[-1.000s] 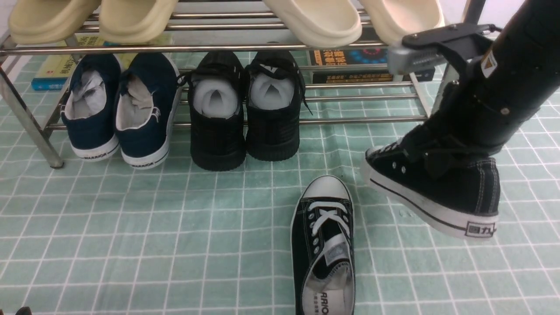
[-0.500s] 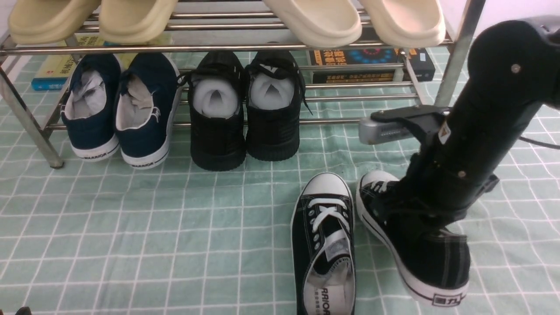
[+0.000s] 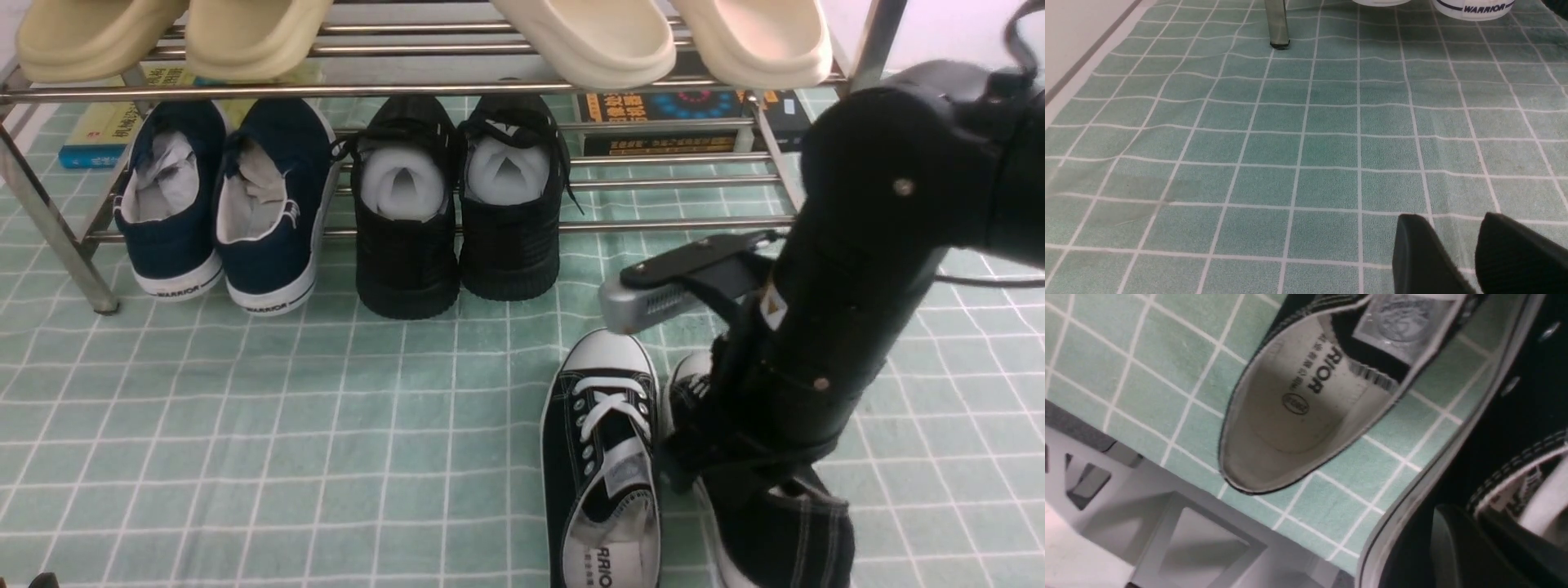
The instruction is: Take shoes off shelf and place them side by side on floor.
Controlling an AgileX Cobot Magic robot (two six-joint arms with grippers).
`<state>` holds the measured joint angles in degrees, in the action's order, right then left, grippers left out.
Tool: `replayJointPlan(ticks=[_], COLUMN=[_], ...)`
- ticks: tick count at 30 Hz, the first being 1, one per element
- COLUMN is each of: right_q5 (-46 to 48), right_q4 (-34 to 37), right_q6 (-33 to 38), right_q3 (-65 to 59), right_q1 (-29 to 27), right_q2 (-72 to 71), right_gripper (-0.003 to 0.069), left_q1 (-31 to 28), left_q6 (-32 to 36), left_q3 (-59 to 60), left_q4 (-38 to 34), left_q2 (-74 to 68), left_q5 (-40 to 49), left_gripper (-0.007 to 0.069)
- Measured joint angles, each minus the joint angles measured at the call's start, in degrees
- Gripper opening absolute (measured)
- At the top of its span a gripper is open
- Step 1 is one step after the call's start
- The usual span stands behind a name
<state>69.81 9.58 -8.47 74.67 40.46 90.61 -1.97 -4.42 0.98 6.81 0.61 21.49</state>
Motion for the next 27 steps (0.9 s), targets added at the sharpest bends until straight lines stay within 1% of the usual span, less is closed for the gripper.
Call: replayJointPlan(ticks=[4,6,10,17,27], right_q5=[1.6,2.0,2.1,1.8,1.6], right_q4=[-5.8,-7.4,-9.6,-12.2,-20.5], right_q6=[-3.1,-3.6,-4.1,-4.1,-4.5], right_q3=[2.2,3.7,7.6,8.0,8.0], right_q1=[0.0,0.0,0.0,0.0,0.0], right_q2=[-2.8,-3.1,-3.2,-2.0,-1.4], right_gripper=[0.0022,0.0022,0.0024,0.0024,0.0024], left_q1=[0.0,0.0,0.0,0.0,0.0], left_q6=[0.0,0.0,0.0,0.0,0.0], left_q3=[0.0,0.0,0.0,0.0,0.0], left_q4=[0.0,0.0,0.0,0.0,0.0], left_q2=[0.0,0.0,0.0,0.0,0.0], left_q5=[0.0,0.0,0.0,0.0,0.0], left_gripper=[0.0243,0.0243,0.0243,0.0243,0.0243])
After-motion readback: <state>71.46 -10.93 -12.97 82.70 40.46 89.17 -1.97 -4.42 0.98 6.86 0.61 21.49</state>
